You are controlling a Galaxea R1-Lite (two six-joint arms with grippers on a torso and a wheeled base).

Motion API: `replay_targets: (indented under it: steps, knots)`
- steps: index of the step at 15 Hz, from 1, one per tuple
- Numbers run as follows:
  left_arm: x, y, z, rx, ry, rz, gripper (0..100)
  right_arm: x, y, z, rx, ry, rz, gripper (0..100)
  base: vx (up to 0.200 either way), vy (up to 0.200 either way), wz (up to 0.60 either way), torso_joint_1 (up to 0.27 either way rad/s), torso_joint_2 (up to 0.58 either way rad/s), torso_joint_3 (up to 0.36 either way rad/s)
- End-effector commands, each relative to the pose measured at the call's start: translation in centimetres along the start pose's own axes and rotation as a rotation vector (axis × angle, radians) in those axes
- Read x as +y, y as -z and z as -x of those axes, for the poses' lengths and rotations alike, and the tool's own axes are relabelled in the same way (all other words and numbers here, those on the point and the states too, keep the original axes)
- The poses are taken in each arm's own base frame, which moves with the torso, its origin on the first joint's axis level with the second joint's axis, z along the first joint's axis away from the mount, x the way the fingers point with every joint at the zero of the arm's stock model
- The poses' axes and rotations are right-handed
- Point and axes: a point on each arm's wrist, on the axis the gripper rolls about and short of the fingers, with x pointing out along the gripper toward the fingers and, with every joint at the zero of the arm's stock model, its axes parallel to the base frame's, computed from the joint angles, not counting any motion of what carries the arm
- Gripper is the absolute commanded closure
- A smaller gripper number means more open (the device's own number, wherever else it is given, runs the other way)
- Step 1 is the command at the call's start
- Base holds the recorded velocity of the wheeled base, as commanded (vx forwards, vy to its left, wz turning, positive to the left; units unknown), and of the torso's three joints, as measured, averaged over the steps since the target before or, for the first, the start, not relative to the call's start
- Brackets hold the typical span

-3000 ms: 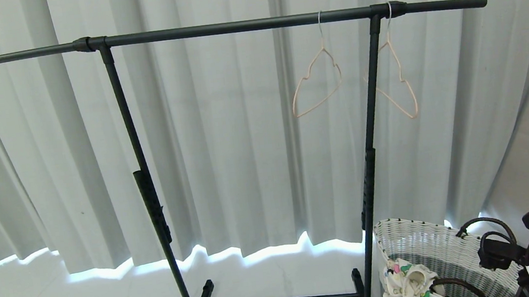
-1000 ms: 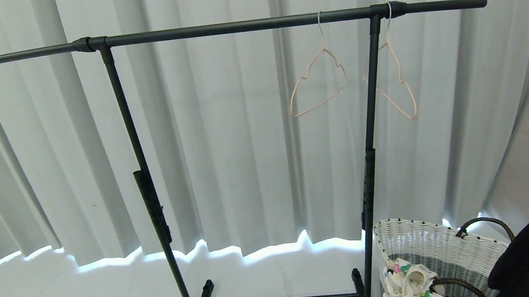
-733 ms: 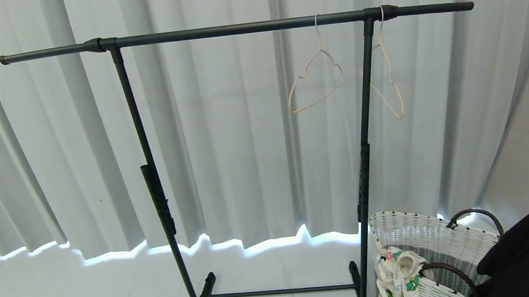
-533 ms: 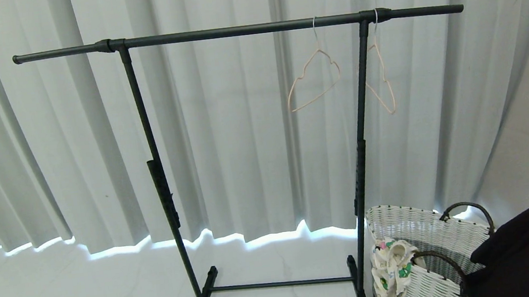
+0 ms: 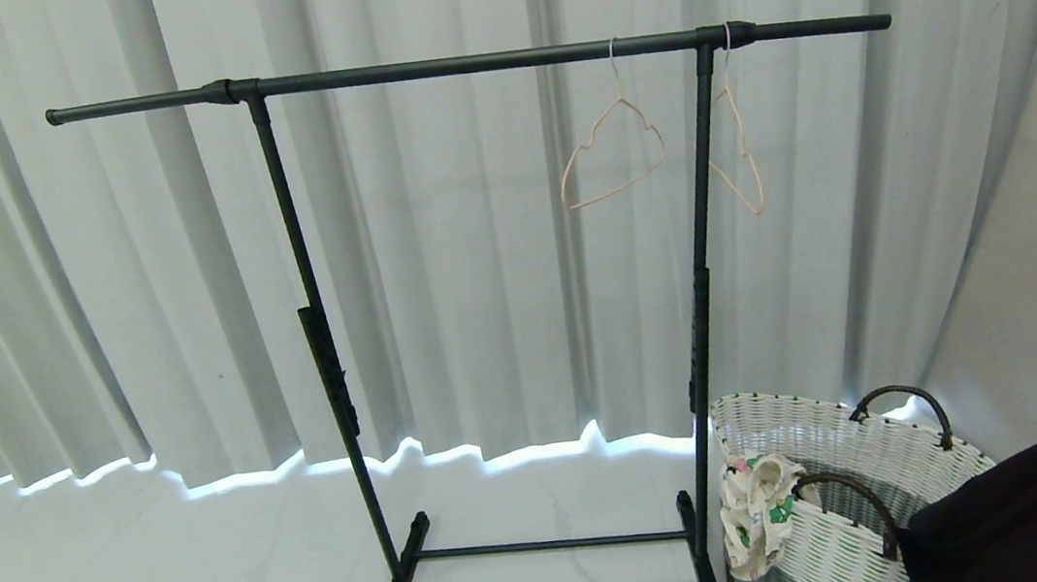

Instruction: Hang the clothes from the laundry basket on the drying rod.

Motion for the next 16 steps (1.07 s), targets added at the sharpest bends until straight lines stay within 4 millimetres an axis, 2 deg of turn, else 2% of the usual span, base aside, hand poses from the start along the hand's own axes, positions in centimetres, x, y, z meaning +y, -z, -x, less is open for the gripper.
replay_targets:
  steps: [1,6,11,12,14,15,16]
  knots:
    - [0.0,0.0,0.0,0.003,0.0,-0.008,0,0.4,-0.8,-1.0,0.04,-0.091,0.016,100,0.0,0.0,0.0,0.0,0.0,0.0]
    - [0.0,0.0,0.0,0.0,0.009,-0.065,0,4.2,-4.6,-4.0,0.067,-0.343,-0.092,100,0.0,0.0,0.0,0.0,0.0,0.0]
    - [0.0,0.0,0.0,-0.003,0.009,-0.044,0,7.0,-8.2,-5.8,0.014,-0.431,-0.185,100,0.0,0.0,0.0,0.0,0.0,0.0]
    - [-0.1,-1.1,0.2,-0.031,0.03,-0.042,0,7.4,-8.7,-5.9,-0.009,-0.443,-0.183,100,0.0,0.0,0.0,0.0,0.0,0.0]
    - [0.0,-7.2,0.0,-0.055,0.125,0.031,0,7.5,-9.2,-6.1,-0.03,-0.444,-0.184,100,0.0,0.0,0.0,0.0,0.0,0.0]
    - [0.0,-10.1,-1.1,-0.031,0.136,0.035,0,7.5,-9.3,-6.1,-0.037,-0.443,-0.187,100,0.0,0.0,0.0,0.0,0.0,0.0]
    - [0.1,-11.6,-2.3,0.004,0.146,0.034,0,7.4,-9.5,-6.0,-0.049,-0.441,-0.189,100,0.0,0.0,0.0,0.0,0.0,0.0]
